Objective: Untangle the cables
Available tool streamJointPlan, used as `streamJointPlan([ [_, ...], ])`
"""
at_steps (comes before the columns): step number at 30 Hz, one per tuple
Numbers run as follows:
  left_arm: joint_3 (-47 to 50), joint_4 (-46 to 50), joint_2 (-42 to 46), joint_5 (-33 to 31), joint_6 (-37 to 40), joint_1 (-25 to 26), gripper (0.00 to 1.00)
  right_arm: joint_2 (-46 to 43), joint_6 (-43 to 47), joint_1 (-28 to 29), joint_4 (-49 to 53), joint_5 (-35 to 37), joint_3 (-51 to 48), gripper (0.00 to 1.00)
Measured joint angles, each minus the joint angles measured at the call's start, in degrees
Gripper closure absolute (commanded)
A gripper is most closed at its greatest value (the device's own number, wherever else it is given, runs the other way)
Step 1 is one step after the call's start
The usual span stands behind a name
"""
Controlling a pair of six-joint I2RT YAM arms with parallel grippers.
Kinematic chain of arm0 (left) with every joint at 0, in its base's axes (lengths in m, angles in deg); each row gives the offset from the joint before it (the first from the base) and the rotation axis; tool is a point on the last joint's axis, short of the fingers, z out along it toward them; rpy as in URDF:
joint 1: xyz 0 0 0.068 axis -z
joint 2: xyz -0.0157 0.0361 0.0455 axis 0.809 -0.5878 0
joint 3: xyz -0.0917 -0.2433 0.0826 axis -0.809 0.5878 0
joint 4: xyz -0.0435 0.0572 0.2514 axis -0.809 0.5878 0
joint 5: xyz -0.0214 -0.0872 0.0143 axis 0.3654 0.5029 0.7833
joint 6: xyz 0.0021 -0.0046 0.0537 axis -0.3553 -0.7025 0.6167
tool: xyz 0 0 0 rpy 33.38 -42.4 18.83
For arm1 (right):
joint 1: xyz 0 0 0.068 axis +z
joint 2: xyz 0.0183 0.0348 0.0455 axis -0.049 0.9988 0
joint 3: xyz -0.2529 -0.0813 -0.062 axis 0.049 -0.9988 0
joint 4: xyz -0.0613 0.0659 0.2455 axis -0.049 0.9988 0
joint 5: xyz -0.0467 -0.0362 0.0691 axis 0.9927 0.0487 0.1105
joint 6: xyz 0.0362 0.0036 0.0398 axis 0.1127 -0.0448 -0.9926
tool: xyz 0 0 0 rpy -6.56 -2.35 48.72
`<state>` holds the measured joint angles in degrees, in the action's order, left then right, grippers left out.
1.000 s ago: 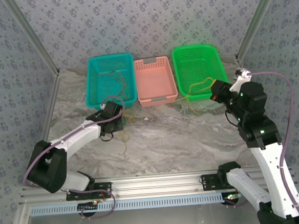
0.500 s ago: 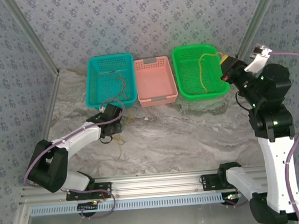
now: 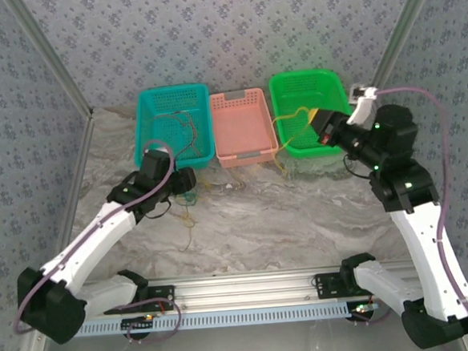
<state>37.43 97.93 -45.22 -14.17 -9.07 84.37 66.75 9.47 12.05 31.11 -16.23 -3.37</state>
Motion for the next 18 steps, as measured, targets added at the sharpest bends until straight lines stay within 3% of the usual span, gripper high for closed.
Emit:
streamJointPlan([
  [7,-1.5,1.5,3.6,4.2,-0.1,0.5,0.37,-0.5,-0.1,8.4,-2.0,1.4,-20.2,1.00],
  [12,-1.4,1.9,0.9,5.2,-1.2,4.3,0.42,-1.8,0.7,7.0,-1.1,3.7,-29.2,1.00],
  [18,-1.4,0.1,-6.0,4.6,-4.2,12.4,0.49,-3.2,2.1,5.2,-0.1,5.1,-30.7,1.00],
])
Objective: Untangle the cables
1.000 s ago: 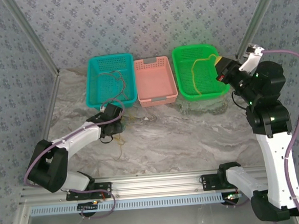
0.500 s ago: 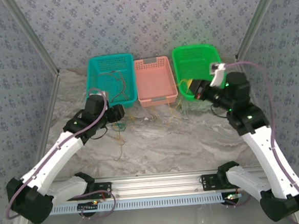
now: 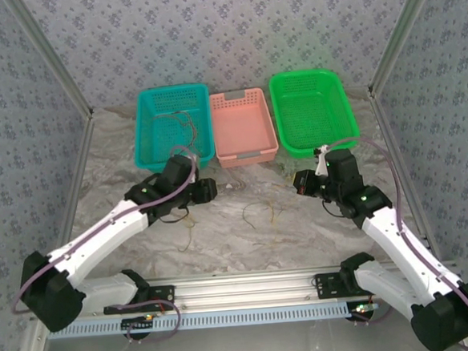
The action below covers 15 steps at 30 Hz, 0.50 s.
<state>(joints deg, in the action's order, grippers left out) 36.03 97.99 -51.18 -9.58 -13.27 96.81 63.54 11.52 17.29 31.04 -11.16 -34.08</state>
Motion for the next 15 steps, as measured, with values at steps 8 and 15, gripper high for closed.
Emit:
streamJointPlan([
  [8,-0.1,-4.2,-13.0,-1.4,0.4,11.0,0.51,-0.9,1.5,-0.4,1.2,1.4,0.0,1.00],
  [15,-1.9,-6.2,-22.8,-2.3,-0.2,13.2,0.51,-0.9,1.9,-0.6,1.3,1.4,0.0,1.00],
])
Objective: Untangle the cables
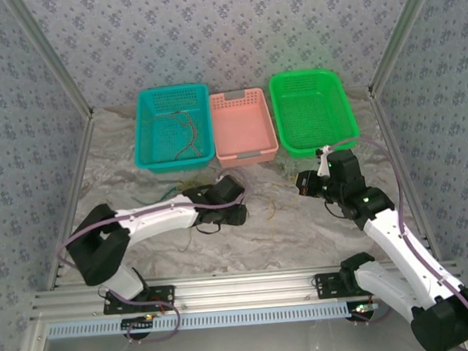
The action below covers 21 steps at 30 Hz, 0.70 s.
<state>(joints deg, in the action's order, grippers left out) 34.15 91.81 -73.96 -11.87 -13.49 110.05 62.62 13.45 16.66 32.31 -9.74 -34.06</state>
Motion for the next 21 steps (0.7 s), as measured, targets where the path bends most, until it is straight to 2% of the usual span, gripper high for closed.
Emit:
streamJointPlan([
  [8,-8.4,1.8,-9.3,-5.3,-2.4,1.7,0.54,-0.3,0.0,-0.1,0.0,0.0,0.0,1.00],
  [15,-16.3,4.4,-15.9,-13.5,-2.3,4.2,0.46,-0.3,0.0,-0.1,0.0,-0.1,0.0,1.00],
  [21,-17.7,4.8,-19.3,-15.5,0.1,2.8,0.46,-0.9,0.0,-0.5,0.0,-0.2,0.0,1.00],
])
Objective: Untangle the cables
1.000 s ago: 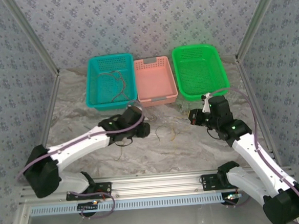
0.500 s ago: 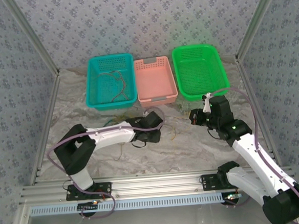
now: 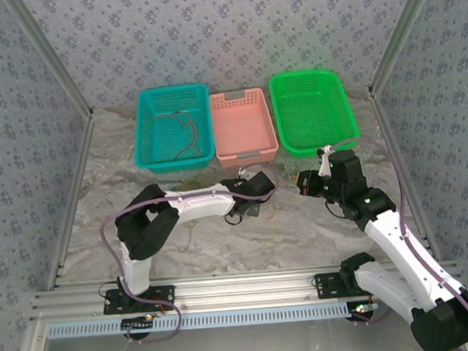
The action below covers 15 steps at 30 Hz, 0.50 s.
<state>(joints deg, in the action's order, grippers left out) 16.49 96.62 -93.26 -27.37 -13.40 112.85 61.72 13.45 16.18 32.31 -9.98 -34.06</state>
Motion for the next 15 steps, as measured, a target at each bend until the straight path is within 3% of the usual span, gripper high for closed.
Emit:
streamJointPlan([
  [6,0.0,-4.3,-1.4,3.1,3.0,-1.9,0.53,-0.2,0.0,-0.2,0.0,0.0,0.0,1.00],
  [11,1.3,-9.8,-1.6,7.1,4.6,-2.9,0.85,-0.3,0.0,-0.3,0.0,0.0,0.0,1.00],
  [14,1.6,-11.2,-1.7,8.3,5.2,-3.3,1.00,-0.5,0.0,-0.3,0.0,0.0,0.0,1.00],
  [15,1.6,-11.6,-1.7,8.4,5.2,-3.3,1.00,-0.6,0.0,-0.4,0.0,0.0,0.0,1.00],
])
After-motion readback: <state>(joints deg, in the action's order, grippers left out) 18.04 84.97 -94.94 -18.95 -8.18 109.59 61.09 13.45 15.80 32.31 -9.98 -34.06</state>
